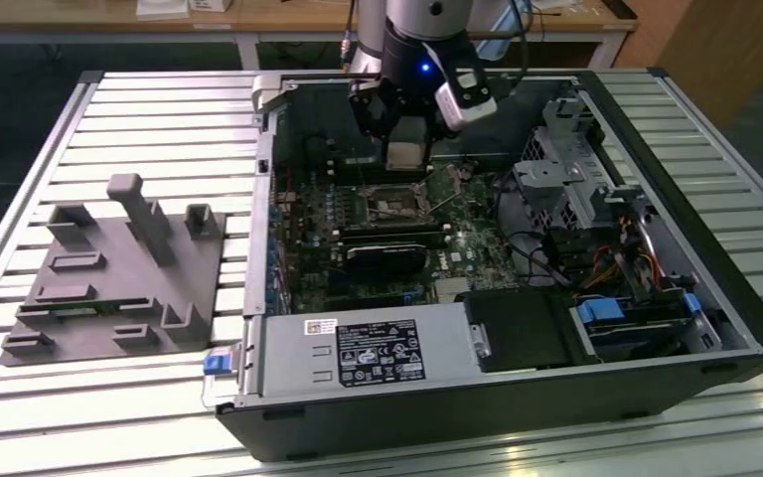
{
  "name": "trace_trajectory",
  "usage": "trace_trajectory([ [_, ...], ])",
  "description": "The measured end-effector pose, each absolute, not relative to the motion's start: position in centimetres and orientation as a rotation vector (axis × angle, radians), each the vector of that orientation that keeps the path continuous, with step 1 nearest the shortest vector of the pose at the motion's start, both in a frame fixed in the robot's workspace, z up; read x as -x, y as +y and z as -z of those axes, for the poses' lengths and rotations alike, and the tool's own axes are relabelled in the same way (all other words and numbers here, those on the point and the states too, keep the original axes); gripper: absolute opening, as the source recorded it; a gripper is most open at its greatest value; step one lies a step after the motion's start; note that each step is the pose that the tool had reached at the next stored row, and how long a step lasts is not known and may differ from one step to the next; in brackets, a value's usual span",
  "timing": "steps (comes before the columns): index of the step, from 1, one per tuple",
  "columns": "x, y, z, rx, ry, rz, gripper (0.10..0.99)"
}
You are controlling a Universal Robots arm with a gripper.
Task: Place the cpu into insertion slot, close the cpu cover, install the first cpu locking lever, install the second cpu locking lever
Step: 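Place the cpu into insertion slot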
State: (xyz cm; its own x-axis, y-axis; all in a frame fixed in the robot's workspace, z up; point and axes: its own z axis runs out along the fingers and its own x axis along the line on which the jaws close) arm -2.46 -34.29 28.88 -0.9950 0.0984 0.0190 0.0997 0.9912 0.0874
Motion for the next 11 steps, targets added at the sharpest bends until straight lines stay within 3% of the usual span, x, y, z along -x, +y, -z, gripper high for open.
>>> trace_trajectory([
  [11,2.46,-34.29,-28.77,0.397,-3.105,0.140,0.537],
])
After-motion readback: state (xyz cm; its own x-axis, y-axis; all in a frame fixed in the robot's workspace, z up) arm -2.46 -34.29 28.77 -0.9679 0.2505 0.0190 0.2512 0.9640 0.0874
